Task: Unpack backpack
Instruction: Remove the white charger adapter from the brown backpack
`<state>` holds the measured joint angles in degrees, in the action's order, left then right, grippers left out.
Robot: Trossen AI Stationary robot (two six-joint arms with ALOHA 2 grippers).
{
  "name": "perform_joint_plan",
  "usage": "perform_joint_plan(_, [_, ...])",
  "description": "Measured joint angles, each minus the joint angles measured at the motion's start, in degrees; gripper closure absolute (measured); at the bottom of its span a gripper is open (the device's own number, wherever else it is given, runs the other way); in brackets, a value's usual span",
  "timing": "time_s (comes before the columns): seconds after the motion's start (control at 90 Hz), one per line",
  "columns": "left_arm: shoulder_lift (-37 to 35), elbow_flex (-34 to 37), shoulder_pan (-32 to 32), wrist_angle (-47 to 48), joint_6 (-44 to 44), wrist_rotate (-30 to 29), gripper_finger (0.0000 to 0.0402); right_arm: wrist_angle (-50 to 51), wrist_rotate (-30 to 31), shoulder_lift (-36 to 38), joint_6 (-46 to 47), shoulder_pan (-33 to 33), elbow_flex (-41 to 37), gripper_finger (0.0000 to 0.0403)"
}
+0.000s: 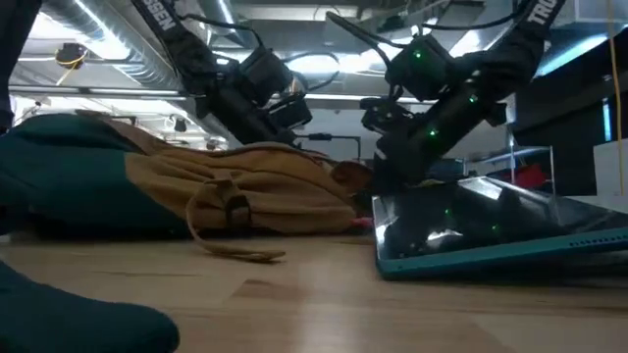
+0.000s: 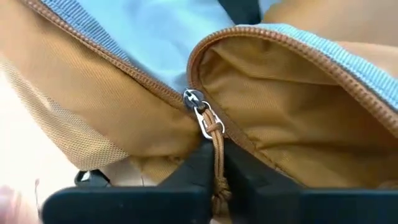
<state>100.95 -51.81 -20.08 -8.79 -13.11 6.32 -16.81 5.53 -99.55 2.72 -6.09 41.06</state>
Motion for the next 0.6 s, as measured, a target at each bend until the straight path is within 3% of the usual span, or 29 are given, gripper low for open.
perform_joint_plan(0.6, [-0.1,0.0,2.32,-0.99,-5.87,-3.69,0.0178,6.56,16.14,6.78,-2.85,0.16,0.65,0.0393])
